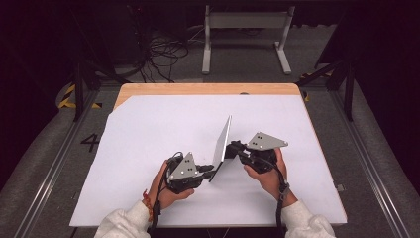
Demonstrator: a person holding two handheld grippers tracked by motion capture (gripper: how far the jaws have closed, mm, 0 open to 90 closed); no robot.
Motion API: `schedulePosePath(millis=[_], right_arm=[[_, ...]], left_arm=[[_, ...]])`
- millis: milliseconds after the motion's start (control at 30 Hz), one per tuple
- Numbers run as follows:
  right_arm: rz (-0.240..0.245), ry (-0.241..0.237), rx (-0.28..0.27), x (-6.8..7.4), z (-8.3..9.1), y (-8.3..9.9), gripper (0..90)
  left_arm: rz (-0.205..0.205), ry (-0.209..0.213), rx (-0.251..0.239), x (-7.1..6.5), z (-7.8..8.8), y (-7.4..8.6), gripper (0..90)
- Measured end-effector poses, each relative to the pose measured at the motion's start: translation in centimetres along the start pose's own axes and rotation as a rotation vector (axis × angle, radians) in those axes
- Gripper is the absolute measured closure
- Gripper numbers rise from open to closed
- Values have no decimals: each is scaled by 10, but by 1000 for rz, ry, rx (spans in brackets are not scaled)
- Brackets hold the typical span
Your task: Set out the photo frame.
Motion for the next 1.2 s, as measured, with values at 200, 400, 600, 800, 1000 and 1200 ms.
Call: schedulePosePath(millis=[200, 400, 600, 800, 1000, 1200], right_arm=[[25, -34, 33, 13, 13, 6, 747], [16, -54, 62, 20, 20, 15, 661], [9, -105, 51, 34, 27, 19, 599], [34, -129, 53, 51, 19, 16, 573], [24, -118, 57, 52, 16, 19, 556], [-9, -101, 10, 49, 16, 13, 562]], left_arm=[[-7, 29, 37, -1, -6, 5, 808], [-9, 17, 39, -2, -10, 4, 809], [-7, 6, 50, -2, -13, 6, 795], [6, 13, 41, -4, -19, 8, 771], [17, 39, 26, -4, -23, 9, 758], [40, 35, 8, -1, -24, 10, 749]])
Point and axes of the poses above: each handheld gripper's, and its own axes: z roughly backward along the jaws, y roughly out of its underside, x roughly to its left, the point moved 1 cm from there along -z, roughly forward along the jaws, and after that the axes turned 1 degree about -y, right-handed, at the moved point
